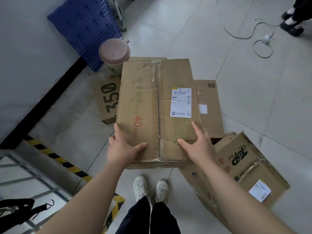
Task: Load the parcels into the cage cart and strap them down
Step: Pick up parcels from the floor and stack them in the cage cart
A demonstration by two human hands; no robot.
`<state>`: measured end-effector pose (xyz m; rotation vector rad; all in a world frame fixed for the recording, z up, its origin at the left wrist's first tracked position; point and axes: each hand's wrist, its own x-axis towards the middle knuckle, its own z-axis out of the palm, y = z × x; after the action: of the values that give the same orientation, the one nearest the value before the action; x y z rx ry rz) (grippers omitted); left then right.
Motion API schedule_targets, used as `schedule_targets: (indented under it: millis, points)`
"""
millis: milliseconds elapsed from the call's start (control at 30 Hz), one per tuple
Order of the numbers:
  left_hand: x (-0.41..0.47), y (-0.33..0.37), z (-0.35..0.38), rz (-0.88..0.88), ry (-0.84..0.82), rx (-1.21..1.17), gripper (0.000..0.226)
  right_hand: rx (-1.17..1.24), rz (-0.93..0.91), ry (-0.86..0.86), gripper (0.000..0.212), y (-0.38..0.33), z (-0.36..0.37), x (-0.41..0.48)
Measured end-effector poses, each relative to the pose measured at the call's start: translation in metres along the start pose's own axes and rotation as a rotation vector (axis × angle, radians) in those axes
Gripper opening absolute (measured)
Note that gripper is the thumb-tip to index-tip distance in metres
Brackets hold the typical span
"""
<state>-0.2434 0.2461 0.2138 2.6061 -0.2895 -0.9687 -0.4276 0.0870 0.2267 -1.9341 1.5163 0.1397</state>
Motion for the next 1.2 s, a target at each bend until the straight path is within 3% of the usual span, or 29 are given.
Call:
schedule_targets:
  millis: [433,800,1200]
  points:
    - [-0.060,-0.009,-0.094,-0.028,0.165,-0.066,0.125,-0.065,-0.214,0.014,0.081,-0.082,-0.048,-0.049]
    - [-0.173,-0.044,-0.139,-0.234,0.510,-0.358,0.127,-0.177,-0.658,-0.067,0.083,-0.157,-0.086,-0.099]
    - [-0.325,-0.151,-0.170,-0.471,0.913,-0.612,0.121,-0.249,-1.188,-0.241,0.079,-0.243,-0.067,-0.256]
